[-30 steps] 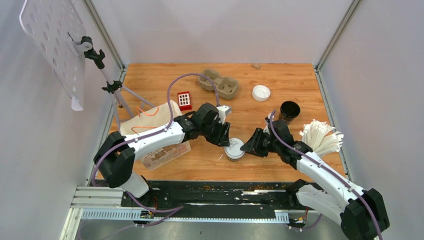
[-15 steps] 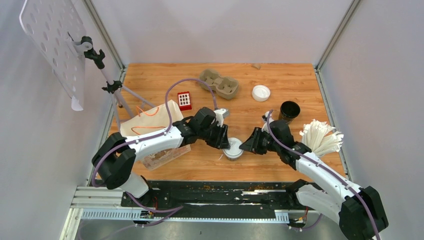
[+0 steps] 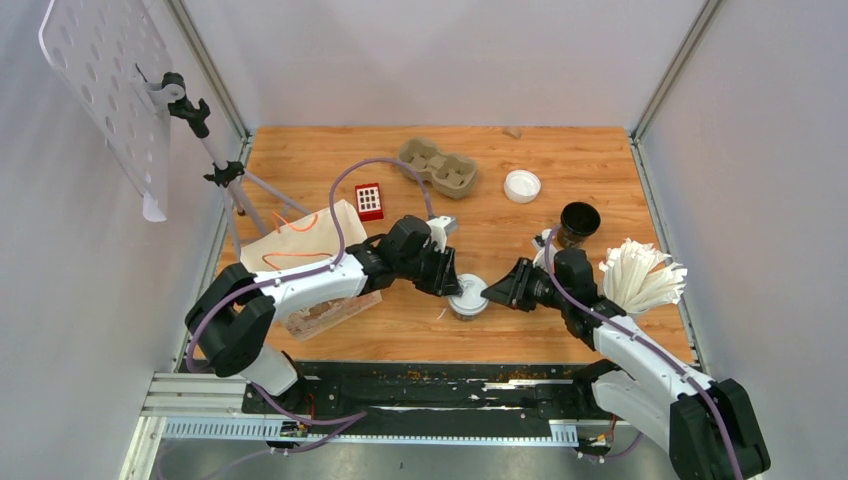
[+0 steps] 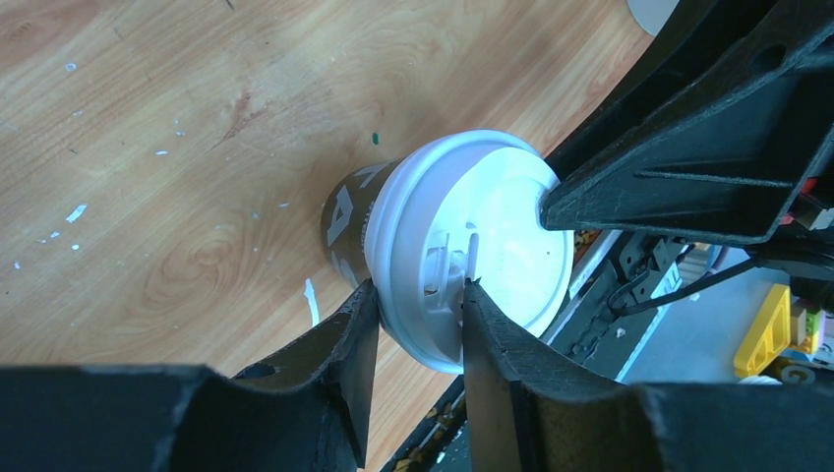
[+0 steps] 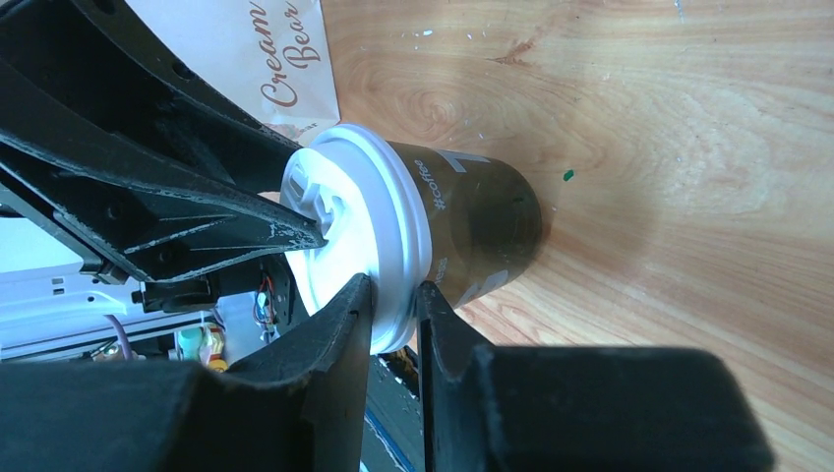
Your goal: Pack the takeout coffee
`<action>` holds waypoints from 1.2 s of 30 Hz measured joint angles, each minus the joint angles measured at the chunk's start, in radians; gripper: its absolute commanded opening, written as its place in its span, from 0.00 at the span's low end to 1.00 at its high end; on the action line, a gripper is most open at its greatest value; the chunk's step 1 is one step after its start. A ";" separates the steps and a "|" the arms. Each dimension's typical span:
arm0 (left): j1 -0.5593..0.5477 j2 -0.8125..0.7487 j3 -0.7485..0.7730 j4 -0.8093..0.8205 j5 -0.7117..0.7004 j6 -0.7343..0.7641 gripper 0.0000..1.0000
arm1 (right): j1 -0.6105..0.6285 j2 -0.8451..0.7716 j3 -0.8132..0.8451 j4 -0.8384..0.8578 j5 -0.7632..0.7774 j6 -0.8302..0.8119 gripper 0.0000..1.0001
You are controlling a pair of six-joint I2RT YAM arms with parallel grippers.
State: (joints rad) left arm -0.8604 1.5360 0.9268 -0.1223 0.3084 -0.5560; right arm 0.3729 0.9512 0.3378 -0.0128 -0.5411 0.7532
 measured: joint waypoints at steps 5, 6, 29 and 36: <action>0.005 0.000 -0.014 0.033 0.017 -0.034 0.38 | -0.021 -0.002 -0.012 0.025 -0.021 -0.001 0.28; 0.006 -0.001 -0.019 0.041 0.021 -0.049 0.40 | -0.023 0.001 0.003 0.002 -0.021 -0.016 0.30; -0.029 -0.077 -0.019 -0.087 -0.005 -0.219 0.75 | -0.067 0.218 0.377 -0.474 -0.002 -0.431 0.64; 0.007 -0.087 0.029 -0.138 -0.010 -0.150 0.70 | -0.053 0.146 0.376 -0.521 -0.015 -0.383 0.72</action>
State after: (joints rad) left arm -0.8536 1.4494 0.9554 -0.2607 0.2985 -0.7055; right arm 0.3202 1.0969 0.7139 -0.5339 -0.5560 0.3702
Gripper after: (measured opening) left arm 0.726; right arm 0.667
